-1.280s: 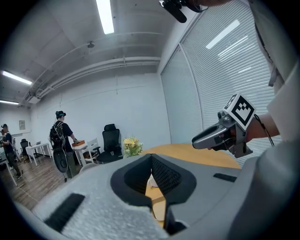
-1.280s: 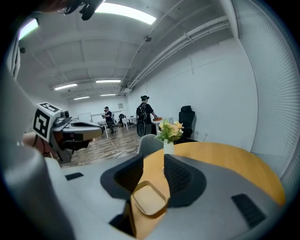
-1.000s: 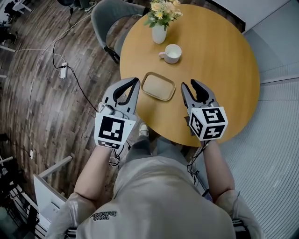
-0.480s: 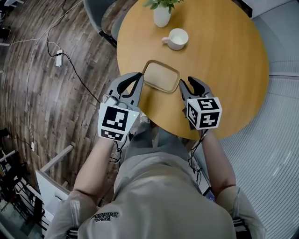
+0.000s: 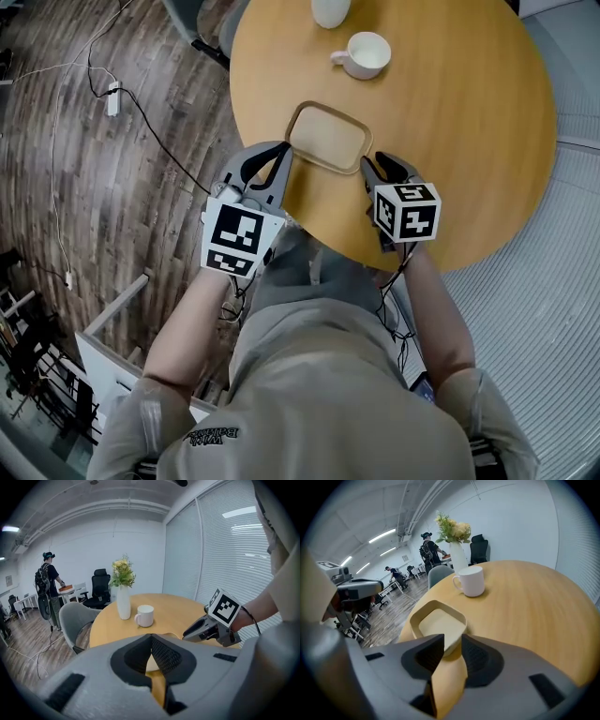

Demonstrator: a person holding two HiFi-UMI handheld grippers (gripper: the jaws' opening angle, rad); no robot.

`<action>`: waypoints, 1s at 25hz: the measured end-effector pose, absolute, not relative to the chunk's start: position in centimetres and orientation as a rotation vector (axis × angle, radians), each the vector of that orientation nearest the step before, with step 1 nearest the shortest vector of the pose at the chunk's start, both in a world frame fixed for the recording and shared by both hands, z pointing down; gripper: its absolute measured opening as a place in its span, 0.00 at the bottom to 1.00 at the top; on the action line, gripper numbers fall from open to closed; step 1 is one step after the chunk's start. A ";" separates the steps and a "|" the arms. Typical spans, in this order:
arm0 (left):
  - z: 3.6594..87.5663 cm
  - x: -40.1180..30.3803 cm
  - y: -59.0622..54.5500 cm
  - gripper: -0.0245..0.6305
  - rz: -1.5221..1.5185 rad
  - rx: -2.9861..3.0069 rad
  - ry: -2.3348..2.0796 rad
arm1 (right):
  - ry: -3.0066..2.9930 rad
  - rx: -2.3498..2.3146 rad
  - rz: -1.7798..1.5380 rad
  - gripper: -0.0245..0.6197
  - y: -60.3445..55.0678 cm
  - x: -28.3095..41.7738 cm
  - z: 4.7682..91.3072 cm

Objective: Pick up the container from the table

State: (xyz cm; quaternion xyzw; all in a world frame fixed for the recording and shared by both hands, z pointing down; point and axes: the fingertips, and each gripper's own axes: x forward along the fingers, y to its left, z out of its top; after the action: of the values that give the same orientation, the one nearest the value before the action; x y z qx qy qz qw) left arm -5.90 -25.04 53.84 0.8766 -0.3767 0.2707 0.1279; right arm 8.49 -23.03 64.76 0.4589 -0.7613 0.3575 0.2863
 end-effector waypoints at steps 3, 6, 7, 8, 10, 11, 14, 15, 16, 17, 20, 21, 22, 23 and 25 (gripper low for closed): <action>54.7 -5.8 -24.5 0.07 0.767 2.514 -1.081 | -2.015 1.203 0.994 0.22 -22.8 7.9 65.9; 55.1 -6.1 -24.5 0.07 0.786 2.498 -1.095 | -1.989 1.200 0.991 0.21 -22.9 7.7 66.6; 55.2 -6.3 -24.6 0.07 0.796 2.496 -1.104 | -1.984 1.202 0.996 0.20 -22.8 7.6 66.8; 55.3 -6.5 -24.7 0.07 0.804 2.492 -1.108 | -1.980 1.205 1.002 0.20 -22.8 7.6 67.0; 55.6 -6.7 -24.6 0.07 0.819 2.484 -1.097 | -1.973 1.205 1.004 0.20 -22.7 7.4 67.3; 55.8 -6.8 -24.4 0.07 0.828 2.483 -1.085 | -1.969 1.203 1.000 0.19 -22.7 7.3 67.4; 56.2 -6.9 -23.7 0.07 0.850 2.483 -1.062 | -1.950 1.197 0.989 0.15 -22.6 7.1 67.7; 56.3 -6.9 -23.5 0.07 0.854 2.480 -1.059 | -1.945 1.198 0.994 0.13 -22.5 7.1 67.8; 56.3 -7.0 -23.3 0.07 0.857 2.477 -1.057 | -1.944 1.200 1.005 0.12 -22.4 7.2 67.8; 56.3 -7.0 -23.1 0.07 0.858 2.477 -1.056 | -1.943 1.203 1.018 0.12 -22.3 7.2 67.8; 55.9 -7.2 -22.8 0.07 0.859 2.488 -1.052 | -1.939 1.219 1.035 0.10 -21.8 7.5 67.5; 55.9 -7.3 -22.8 0.07 0.860 2.491 -1.052 | -1.942 1.222 1.037 0.10 -21.6 7.6 67.5; 55.8 -7.4 -22.7 0.07 0.862 2.493 -1.054 | -1.948 1.224 1.039 0.10 -21.4 7.6 67.4; 55.8 -7.6 -22.7 0.07 0.863 2.495 -1.057 | -1.959 1.224 1.041 0.10 -21.4 7.5 67.2; 55.4 -7.8 -22.9 0.07 0.863 2.497 -1.068 | -1.985 1.226 1.030 0.10 -21.6 7.4 66.5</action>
State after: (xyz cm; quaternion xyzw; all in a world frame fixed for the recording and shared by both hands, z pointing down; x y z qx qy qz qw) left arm -7.78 -22.89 55.43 0.8669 -0.3707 0.2998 0.1456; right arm 7.41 -21.58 66.54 0.4599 -0.7446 0.3863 0.2912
